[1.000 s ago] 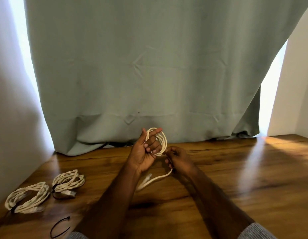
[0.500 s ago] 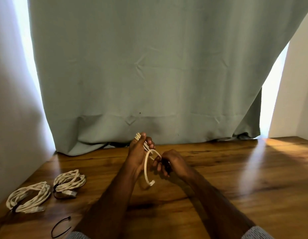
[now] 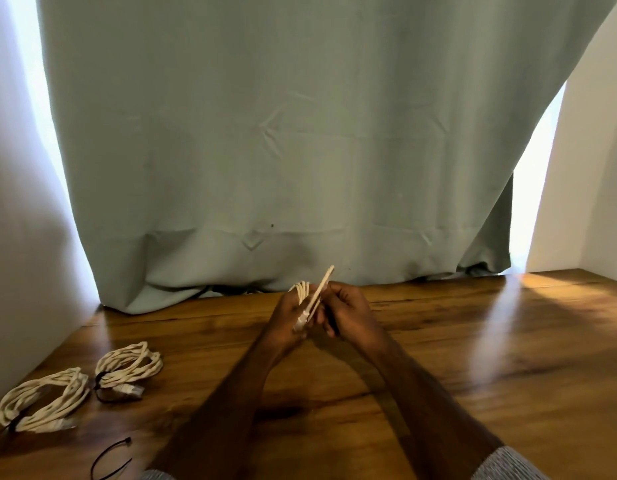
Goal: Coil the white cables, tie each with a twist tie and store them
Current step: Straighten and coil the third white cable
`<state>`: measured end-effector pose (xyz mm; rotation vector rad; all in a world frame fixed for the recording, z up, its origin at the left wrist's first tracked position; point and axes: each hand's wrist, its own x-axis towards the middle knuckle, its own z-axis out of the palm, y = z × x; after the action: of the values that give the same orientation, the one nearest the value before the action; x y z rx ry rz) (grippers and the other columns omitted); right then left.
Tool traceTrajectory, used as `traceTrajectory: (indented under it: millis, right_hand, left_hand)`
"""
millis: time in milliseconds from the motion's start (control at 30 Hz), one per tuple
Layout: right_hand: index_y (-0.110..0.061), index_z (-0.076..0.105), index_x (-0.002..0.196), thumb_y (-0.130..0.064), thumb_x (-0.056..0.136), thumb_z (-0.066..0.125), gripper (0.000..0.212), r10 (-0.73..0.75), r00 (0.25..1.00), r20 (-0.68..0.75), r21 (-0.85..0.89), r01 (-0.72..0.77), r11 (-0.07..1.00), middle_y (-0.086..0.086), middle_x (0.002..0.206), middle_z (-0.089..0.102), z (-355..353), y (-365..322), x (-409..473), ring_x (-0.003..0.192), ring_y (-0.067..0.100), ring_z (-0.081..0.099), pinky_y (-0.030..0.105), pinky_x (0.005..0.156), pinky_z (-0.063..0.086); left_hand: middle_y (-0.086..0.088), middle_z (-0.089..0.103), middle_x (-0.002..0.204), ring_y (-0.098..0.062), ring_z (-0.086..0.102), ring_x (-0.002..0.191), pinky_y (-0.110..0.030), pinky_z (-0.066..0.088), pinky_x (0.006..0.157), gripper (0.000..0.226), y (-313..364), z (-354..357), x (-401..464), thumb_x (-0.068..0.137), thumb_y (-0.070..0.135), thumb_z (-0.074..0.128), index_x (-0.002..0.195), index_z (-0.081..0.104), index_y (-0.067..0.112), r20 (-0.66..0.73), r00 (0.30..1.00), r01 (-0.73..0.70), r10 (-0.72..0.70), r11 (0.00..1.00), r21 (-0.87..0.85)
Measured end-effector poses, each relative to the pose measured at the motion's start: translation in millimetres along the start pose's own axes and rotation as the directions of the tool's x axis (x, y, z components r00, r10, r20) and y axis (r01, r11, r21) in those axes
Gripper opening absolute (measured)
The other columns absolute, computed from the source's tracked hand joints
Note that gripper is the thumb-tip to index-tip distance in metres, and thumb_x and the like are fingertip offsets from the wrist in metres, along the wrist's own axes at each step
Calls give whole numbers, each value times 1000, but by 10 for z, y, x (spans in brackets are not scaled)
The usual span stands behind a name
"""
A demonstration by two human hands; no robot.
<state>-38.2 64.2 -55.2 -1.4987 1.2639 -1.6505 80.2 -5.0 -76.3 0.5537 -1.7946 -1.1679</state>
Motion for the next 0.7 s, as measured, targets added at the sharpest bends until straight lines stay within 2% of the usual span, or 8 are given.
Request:
traceTrajectory:
  millis: [67, 200, 300, 433, 500, 533, 633, 700]
  right_hand:
    - [0, 63, 85, -16, 106, 48, 31, -2, 998, -59, 24, 3, 1000, 21, 62, 58, -17, 16, 26, 35, 17, 46, 25, 40, 34]
    - [-8, 61, 95, -6, 94, 66, 6, 58, 977, -203, 31, -53, 998, 8, 64, 60, -107, -9, 76, 39, 13, 49, 21, 39, 36]
    - [-23, 53, 110, 0, 82, 73, 41, -15, 938, -347, -100, -22, 995, 6, 74, 61, -185, 14, 87, 56, 13, 58, 26, 49, 45]
    - [-30, 64, 106, -10, 86, 71, 29, -283, 941, -184, -437, 180, 881, -3, 97, 59, -217, 70, 89, 83, 2, 57, 20, 68, 43]
    - [-29, 70, 98, -34, 88, 70, 11, -300, 949, -101, -486, 216, 847, -8, 111, 54, -228, 101, 66, 104, 2, 54, 19, 80, 41]
    - [-29, 70, 98, -48, 86, 67, 22, -307, 950, -56, -506, 238, 829, -10, 120, 52, -247, 133, 54, 115, 5, 52, 19, 86, 41]
    - [-26, 69, 100, -54, 80, 68, 34, -326, 943, 69, -495, 316, 809, -10, 146, 45, -323, 122, 32, 135, 10, 42, 23, 101, 38]
    - [-14, 69, 96, -44, 81, 73, 34, -317, 941, 119, -322, 339, 884, 1, 130, 62, -360, 75, 24, 120, 15, 58, 30, 93, 45]
  left_hand:
    - [-1, 46, 54, -18, 40, 46, -31, 26, 47, 35, 22, 29, -4, 99, 45, 53, 77, 59, 19, 23, 992, 124, -123, 991, -48]
    - [-3, 31, 52, -12, 23, 36, -21, 15, 45, 36, 9, 53, 16, 103, 39, 44, 84, 62, 14, 148, 939, 339, -312, 915, -218]
    - [0, 26, 49, -9, 20, 32, -17, 13, 40, 45, 36, 45, -6, 99, 50, 44, 76, 56, 14, 265, 902, 417, -342, 850, -323]
    - [2, 26, 46, -8, 19, 31, -19, 10, 39, 50, 73, 41, -24, 95, 58, 45, 68, 50, 17, 350, 857, 502, -379, 769, -397]
    - [3, 25, 43, -8, 19, 29, -17, 11, 37, 51, 85, 17, -27, 94, 60, 45, 66, 48, 18, 375, 850, 516, -370, 732, -445]
    - [4, 26, 42, -7, 19, 28, -16, 11, 36, 51, 88, -3, -25, 94, 59, 44, 64, 47, 18, 396, 847, 522, -355, 702, -485]
    - [5, 28, 37, -5, 22, 24, -14, 14, 34, 51, 113, -64, -44, 94, 56, 42, 64, 45, 16, 489, 829, 543, -273, 606, -582]
    - [4, 31, 35, -5, 25, 23, -12, 22, 32, 50, 117, -74, -52, 97, 55, 42, 67, 43, 14, 549, 808, 567, -214, 535, -626]
